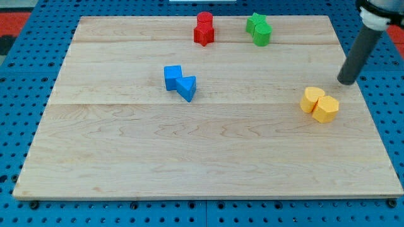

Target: Move the yellow hexagon bottom left of the corner

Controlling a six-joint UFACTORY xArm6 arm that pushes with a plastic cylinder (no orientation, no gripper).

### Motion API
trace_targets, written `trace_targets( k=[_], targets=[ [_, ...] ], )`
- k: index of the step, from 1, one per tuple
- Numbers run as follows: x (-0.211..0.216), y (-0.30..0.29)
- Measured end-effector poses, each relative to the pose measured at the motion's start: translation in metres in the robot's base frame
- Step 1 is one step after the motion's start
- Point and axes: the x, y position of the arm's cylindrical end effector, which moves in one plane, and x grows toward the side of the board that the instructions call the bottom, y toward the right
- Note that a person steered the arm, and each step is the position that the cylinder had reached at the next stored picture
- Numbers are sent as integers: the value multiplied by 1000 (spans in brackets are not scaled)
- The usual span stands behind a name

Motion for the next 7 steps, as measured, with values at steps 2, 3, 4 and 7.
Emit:
trace_targets(
  k=[2,3,4,7],
  targets=[
    [45,-47],
    [68,-104],
    [85,-137],
    [110,-103]
  ],
)
